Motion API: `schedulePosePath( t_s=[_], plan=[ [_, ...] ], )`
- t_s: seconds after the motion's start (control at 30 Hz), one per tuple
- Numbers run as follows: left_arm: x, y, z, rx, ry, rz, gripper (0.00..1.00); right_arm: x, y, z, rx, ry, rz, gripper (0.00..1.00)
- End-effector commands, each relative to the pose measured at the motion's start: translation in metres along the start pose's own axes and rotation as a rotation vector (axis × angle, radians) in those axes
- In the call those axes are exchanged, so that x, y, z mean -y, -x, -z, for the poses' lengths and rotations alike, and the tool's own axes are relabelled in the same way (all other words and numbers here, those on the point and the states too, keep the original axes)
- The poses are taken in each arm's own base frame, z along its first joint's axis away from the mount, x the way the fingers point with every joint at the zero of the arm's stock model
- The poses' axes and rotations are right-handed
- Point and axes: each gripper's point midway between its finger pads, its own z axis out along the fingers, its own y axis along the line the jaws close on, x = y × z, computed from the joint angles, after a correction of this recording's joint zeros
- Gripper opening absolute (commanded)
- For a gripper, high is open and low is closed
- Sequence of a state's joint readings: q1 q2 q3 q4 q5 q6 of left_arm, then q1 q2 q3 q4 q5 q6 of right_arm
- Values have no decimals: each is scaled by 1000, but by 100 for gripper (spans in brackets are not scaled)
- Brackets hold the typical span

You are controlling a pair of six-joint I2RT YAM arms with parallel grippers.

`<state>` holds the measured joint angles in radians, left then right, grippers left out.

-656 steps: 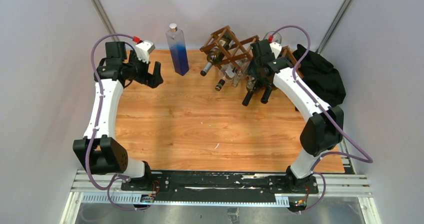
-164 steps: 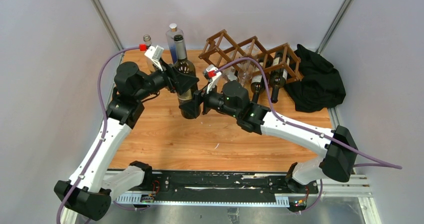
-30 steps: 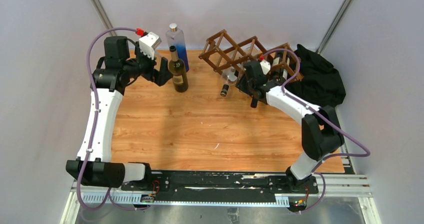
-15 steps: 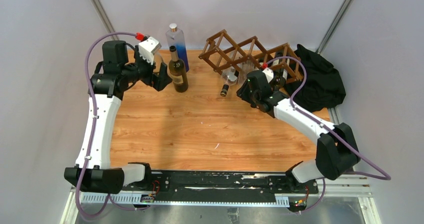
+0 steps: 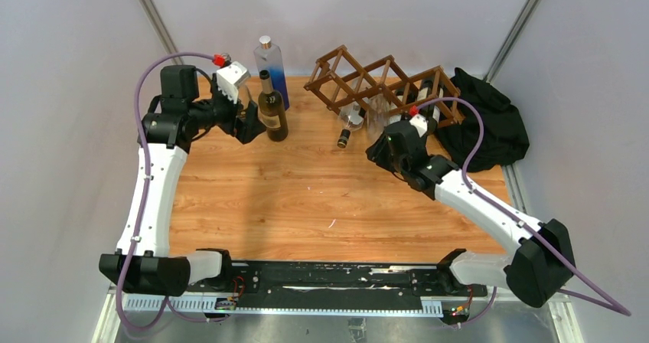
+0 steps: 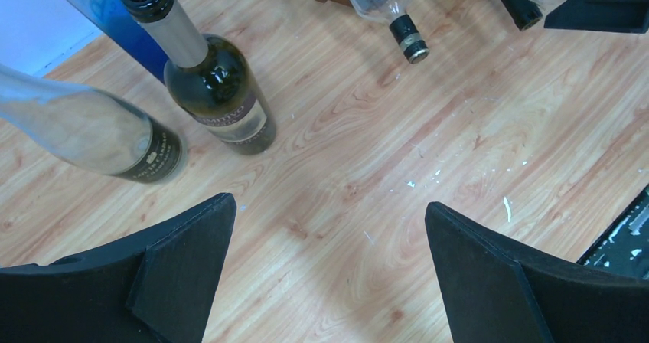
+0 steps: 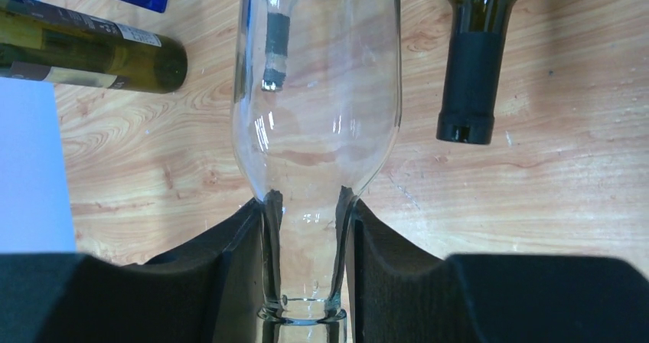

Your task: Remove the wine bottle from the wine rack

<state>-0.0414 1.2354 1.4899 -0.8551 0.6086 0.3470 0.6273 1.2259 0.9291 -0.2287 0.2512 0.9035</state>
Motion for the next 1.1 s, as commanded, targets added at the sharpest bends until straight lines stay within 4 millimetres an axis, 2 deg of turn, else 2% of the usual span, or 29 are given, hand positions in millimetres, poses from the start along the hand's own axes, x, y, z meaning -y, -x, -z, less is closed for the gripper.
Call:
schedulePosePath(
  t_s=[0.0,0.37,0.6,0.8,0.9,1.07],
  plan=[
    [8,-5,-5,2,-61,-10,100,-7,-3,18,-2,47,-12,0],
    [32,-6,-4,39,-167,-106,100,-15,-20,73,-137,175,122,0],
    [52,-11,-2,50,-208,-199,100,-22,-10,107,-183,209,240,0],
    [77,-19,-2,62,-286,-253,100,-35,-13,128,-272,247,357,0],
    [97,-31,-2,58,-341,-296,100,-52,-19,138,-320,291,449,0],
    [129,-47,0,74,-410,-507,100,-83,-37,148,-409,384,507,0]
  ],
)
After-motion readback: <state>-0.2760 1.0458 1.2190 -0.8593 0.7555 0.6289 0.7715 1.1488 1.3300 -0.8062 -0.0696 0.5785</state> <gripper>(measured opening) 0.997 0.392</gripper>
